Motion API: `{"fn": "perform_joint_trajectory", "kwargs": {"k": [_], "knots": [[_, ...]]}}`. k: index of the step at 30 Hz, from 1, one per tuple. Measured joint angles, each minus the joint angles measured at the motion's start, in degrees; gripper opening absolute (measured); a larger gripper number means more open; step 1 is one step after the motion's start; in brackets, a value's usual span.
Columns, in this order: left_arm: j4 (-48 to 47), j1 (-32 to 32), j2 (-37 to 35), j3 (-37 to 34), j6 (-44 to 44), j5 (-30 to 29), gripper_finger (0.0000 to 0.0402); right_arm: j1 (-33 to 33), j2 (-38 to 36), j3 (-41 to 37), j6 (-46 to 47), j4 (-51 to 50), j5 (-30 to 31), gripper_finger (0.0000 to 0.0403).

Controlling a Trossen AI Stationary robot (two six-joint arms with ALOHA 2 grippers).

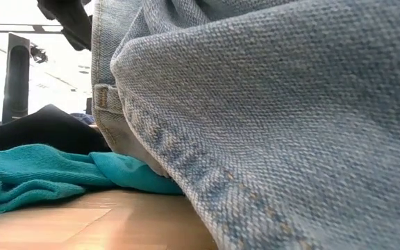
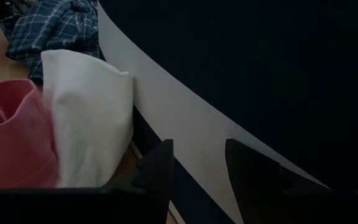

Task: Sort clothes
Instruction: Put the top pink sock into the blue laundry bin

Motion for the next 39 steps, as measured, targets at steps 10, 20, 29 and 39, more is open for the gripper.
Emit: {"fn": "perform_joint_trajectory", "kwargs": {"k": [10,20,29,39], "knots": [[13.3,0.0,2.7,-6.7,2.1,0.2,0.0127,0.0,0.0,0.0,0.0,0.0,0.0,0.0148],[16.1,0.1,12.0,-7.1,7.8,1.1,0.0127,0.0,0.0,0.0,0.0,0.0,0.0,0.0148],[21.0,0.5,17.2,-7.1,10.8,1.1,0.0127,0.0,0.1,0.0,0.0,0.0,0.0,0.0148],[23.9,0.9,20.9,-7.1,12.2,1.2,0.0127,0.0,0.1,0.0,0.0,0.1,0.0,0.0148]]}}
